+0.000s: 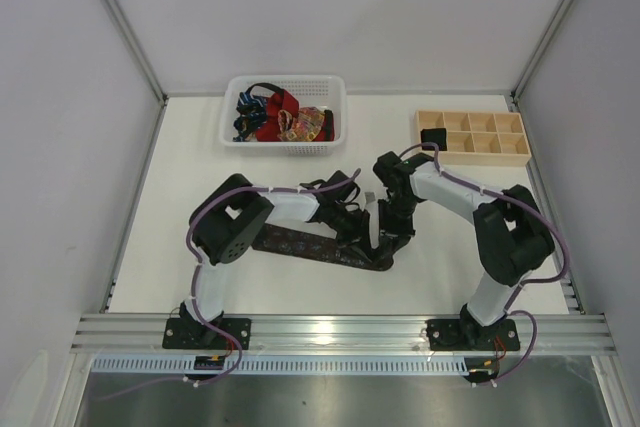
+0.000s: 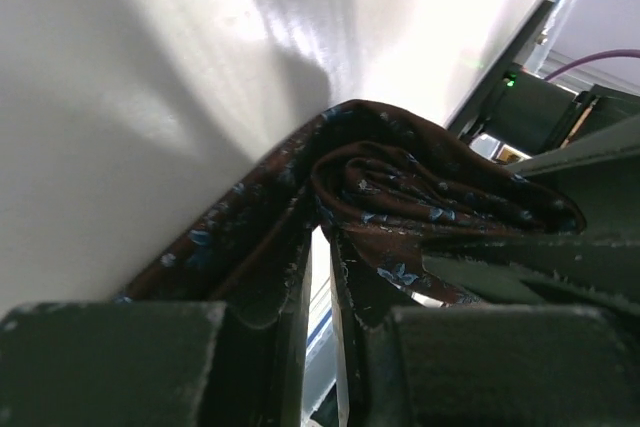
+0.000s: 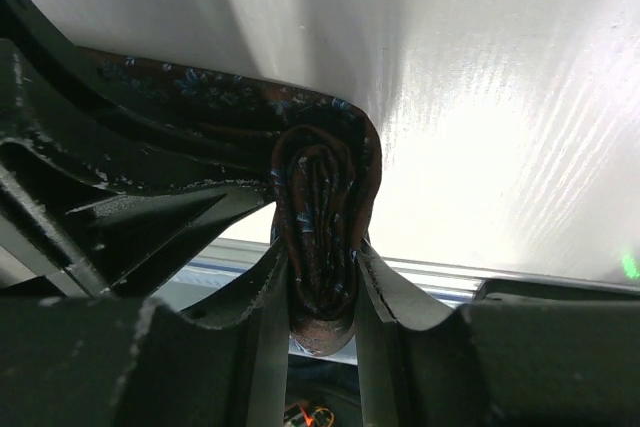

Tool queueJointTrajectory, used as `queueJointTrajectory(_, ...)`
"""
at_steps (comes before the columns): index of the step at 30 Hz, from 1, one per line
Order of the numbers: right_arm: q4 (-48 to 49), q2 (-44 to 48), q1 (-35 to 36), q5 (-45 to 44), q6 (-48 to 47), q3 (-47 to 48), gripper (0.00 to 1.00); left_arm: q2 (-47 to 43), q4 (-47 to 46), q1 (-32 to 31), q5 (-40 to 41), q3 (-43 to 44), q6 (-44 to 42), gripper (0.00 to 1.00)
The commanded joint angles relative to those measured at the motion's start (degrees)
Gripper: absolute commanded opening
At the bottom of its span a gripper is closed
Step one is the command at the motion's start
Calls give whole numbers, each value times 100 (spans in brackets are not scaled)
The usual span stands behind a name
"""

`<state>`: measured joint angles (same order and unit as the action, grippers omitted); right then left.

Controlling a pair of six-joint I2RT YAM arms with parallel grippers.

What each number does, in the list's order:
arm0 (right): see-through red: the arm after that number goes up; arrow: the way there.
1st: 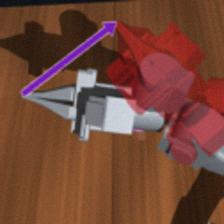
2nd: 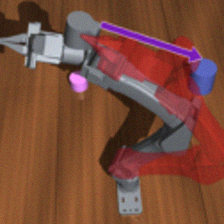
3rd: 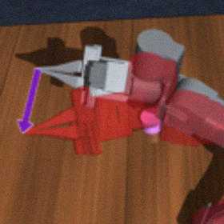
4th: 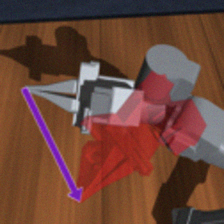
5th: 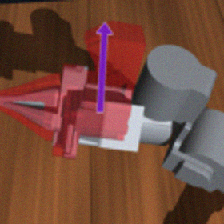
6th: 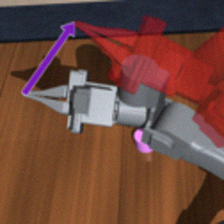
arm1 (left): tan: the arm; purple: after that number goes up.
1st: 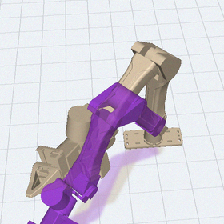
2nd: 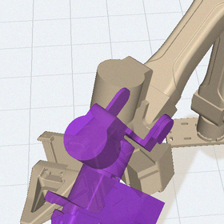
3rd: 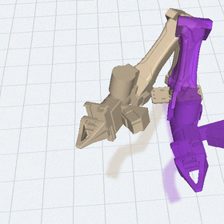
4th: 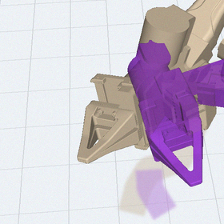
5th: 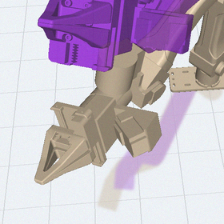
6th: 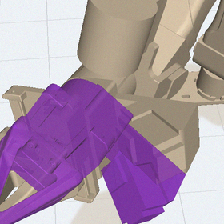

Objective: Roll the ties
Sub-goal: Roll the tie

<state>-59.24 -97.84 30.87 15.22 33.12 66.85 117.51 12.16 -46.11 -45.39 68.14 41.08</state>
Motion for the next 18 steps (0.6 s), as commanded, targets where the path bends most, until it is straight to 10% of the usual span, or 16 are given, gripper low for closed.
queueJointTrajectory(1,-201,-182,252,-195,290,381,22,-264,-74,-30,117,-73,-100,18)
queueJointTrajectory(18,-439,-806,991,-1003,1494,918,27,-1046,383,391,838,-634,-548,19)
